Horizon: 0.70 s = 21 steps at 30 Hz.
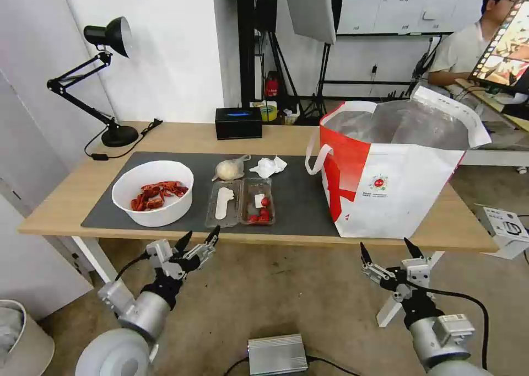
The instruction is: Pick up the trash from the table and place it into the takeout bag.
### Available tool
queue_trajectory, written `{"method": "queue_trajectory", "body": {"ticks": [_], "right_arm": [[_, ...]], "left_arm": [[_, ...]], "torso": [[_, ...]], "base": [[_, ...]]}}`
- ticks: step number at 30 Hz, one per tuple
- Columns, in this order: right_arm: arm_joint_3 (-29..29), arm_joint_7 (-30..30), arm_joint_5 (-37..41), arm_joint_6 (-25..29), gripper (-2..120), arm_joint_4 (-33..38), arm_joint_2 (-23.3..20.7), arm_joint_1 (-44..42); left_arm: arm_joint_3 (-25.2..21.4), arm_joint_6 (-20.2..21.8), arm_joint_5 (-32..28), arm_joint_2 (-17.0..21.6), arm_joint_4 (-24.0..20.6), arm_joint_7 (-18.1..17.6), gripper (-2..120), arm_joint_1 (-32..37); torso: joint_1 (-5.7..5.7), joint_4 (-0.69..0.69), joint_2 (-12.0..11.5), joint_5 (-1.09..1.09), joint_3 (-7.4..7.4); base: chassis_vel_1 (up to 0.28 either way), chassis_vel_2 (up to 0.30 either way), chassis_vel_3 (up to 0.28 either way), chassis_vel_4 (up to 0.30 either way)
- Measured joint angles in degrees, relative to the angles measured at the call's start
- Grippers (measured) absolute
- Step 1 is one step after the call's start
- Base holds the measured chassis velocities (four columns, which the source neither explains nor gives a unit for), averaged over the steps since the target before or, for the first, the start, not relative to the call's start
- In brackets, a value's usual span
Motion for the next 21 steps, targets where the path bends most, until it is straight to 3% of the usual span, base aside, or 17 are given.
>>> {"method": "queue_trajectory", "body": {"ticks": [1, 2, 4, 5, 7, 8, 11, 21], "right_arm": [[0.01, 0.01, 0.0, -0.02, 100, -0.01, 0.0, 0.0], [0.01, 0.01, 0.0, -0.02, 100, -0.01, 0.0, 0.0], [0.02, 0.05, -0.01, -0.1, 100, -0.11, 0.03, 0.01], [0.02, 0.05, -0.01, -0.1, 100, -0.11, 0.03, 0.01], [-0.15, 0.1, -0.15, -0.18, 100, -0.25, 0.16, 0.01], [-0.15, 0.1, -0.15, -0.18, 100, -0.25, 0.16, 0.01], [-0.39, 0.23, -0.4, -0.26, 100, -0.37, 0.32, 0.04], [-0.43, 0.35, -0.59, -0.36, 100, -0.63, 0.52, 0.09]], "left_arm": [[0.66, 0.67, -3.32, 0.11, -0.49, -2.66, 100, -0.86], [0.66, 0.67, -3.32, 0.11, -0.49, -2.66, 100, -0.86], [2.06, 1.55, -8.88, 0.15, -1.33, -7.74, 100, -2.97], [2.06, 1.55, -8.88, 0.15, -1.33, -7.74, 100, -2.97], [3.33, 2.12, -13.25, -0.11, -1.83, -12.32, 100, -4.8], [3.33, 2.12, -13.25, -0.11, -1.83, -12.32, 100, -4.8], [5.14, 2.45, -17.41, -1.04, -2.08, -17.91, 100, -7.07], [6.88, 2.46, -21.85, -3.5, -1.88, -25.27, 100, -10.77]], "torso": [[0.0, 0.0, 0.0, 0.0, 0.0], [0.0, 0.0, 0.0, 0.0, 0.0], [0.0, 0.0, 0.0, 0.0, 0.0], [0.0, 0.0, 0.0, 0.0, 0.0], [0.0, 0.0, 0.0, 0.0, 0.0], [0.0, 0.0, 0.0, 0.0, 0.0], [0.0, 0.0, 0.0, 0.0, 0.0], [0.0, 0.0, 0.0, 0.01, 0.0]], "base": [[0.0, 0.0, 0.0, 0.0], [0.0, 0.0, 0.0, 0.0], [0.0, 0.0, 0.0, 0.0], [0.0, 0.0, 0.0, 0.0], [0.0, 0.0, 0.0, 0.0], [0.0, 0.0, 0.0, 0.0], [0.0, 0.0, 0.0, 0.0], [0.0, 0.0, 0.0, 0.0]]}}
